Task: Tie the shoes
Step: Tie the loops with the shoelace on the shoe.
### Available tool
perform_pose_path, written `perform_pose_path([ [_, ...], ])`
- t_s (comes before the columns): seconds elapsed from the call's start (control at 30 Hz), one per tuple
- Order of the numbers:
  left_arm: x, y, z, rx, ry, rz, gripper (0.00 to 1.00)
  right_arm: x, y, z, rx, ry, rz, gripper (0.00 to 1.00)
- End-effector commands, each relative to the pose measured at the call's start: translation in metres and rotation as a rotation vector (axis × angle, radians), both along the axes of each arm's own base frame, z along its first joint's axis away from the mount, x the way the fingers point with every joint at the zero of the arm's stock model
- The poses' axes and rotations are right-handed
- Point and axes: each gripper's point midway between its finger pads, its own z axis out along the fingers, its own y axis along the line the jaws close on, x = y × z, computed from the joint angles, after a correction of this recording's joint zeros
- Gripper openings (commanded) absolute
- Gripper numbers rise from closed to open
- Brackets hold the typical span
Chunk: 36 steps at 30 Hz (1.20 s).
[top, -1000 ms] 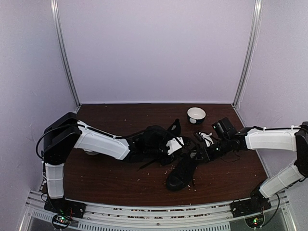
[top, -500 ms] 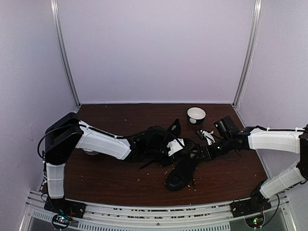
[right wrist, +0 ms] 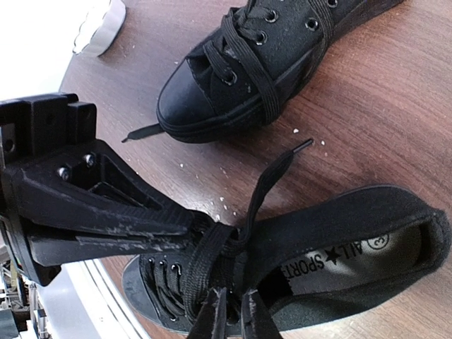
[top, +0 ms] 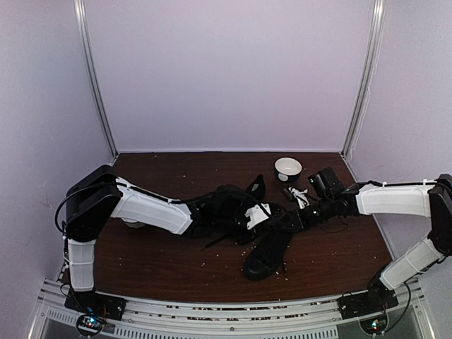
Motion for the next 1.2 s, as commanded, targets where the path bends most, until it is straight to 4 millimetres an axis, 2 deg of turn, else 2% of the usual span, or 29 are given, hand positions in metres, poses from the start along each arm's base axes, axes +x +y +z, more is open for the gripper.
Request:
perform_pose_path([
  [0.0,0.002,-0.004,0.013,-0.051,-0.013,-0.004,0.00,0.002,0.008,0.008,0.026,-0.017,0.005,0.08],
  [0.23,0.002,-0.004,0.013,-0.053,-0.010,-0.006,0.00,-0.002,0.006,-0.001,-0.056,-0.028,0.008,0.08],
  [0.43,0.002,-0.004,0.013,-0.052,-0.010,-0.006,0.00,-0.002,0.009,-0.004,-0.058,-0.021,0.010,0.06],
  [0.6,0.001,-0.004,0.012,-0.049,-0.008,-0.006,0.00,-0.010,0.018,-0.003,-0.040,-0.007,0.040,0.10],
  [1.17,0.001,-0.003,0.011,-0.048,-0.009,-0.008,0.00,-0.012,0.010,-0.017,-0.246,-0.024,-0.010,0.17],
])
